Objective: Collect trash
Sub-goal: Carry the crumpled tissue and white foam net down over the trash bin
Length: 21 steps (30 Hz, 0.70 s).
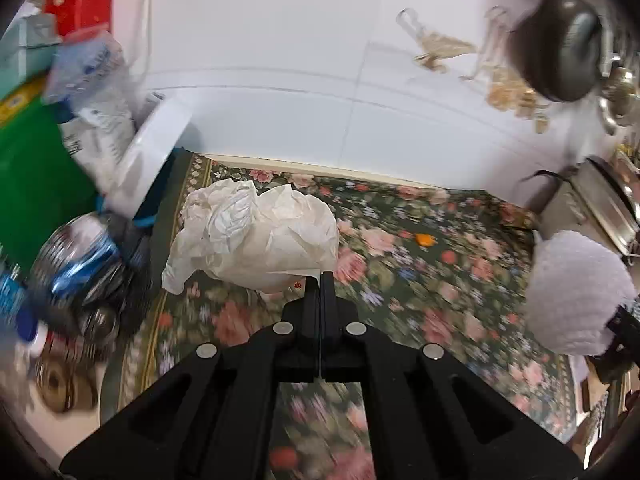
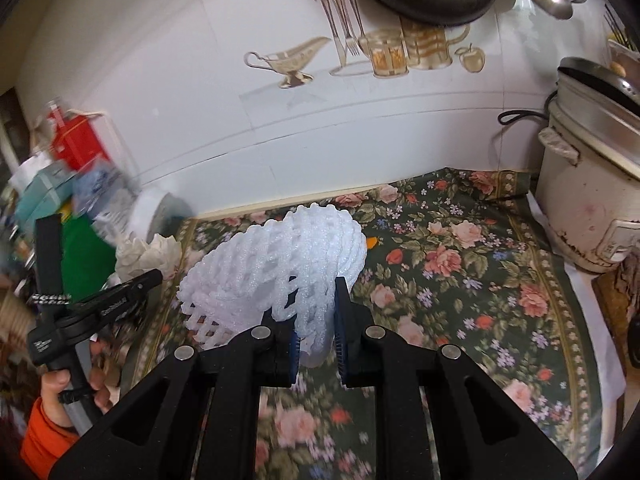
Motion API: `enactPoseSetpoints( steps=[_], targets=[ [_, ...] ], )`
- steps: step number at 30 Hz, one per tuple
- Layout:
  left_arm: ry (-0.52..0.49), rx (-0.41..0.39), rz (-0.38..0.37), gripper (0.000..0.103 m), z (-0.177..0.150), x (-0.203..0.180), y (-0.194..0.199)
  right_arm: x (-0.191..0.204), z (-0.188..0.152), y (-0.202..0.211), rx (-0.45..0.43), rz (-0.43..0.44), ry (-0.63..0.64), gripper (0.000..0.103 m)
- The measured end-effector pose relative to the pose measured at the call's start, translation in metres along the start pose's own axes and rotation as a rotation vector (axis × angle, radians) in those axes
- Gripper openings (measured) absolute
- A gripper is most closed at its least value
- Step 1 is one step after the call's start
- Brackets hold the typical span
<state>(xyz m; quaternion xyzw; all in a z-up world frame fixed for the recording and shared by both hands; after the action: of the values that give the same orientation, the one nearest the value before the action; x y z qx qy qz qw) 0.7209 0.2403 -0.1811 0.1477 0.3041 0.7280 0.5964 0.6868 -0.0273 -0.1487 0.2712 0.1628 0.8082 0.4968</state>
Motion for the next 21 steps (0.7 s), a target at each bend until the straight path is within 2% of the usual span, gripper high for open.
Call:
enactPoseSetpoints(
  steps=[10, 16, 21],
  targets=[
    [0.004, -0.041, -0.04, 0.0, -0.051, -0.043, 0.122, -0.002, -0.033, 0.092, -0.016, 0.055, 0.052, 0.013],
    [-0.019, -0.028, -0.085, 0.0, -0.091, -0.055, 0.16, 0.008, -0.059, 0.13, -0.032, 0.06, 0.039, 0.013],
    [-0.069, -0.008, -0.133, 0.0, -0.129, -0.056, 0.19, 0.024, -0.09, 0.156, -0.033, 0.032, 0.032, 0.013]
  ],
)
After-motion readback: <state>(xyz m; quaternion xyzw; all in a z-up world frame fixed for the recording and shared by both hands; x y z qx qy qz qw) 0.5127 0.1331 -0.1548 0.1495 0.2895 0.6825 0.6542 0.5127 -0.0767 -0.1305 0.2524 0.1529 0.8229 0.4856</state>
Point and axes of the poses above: each gripper's, at about its wrist camera, not at the fingertips, and y roughly against the way its jaws point, x to its left, z to its top, the point moved 6 cm from there along -y, roughly the way its jaws point, and after that the axes turned 7 degrees about -x, right-handed, at the moved point
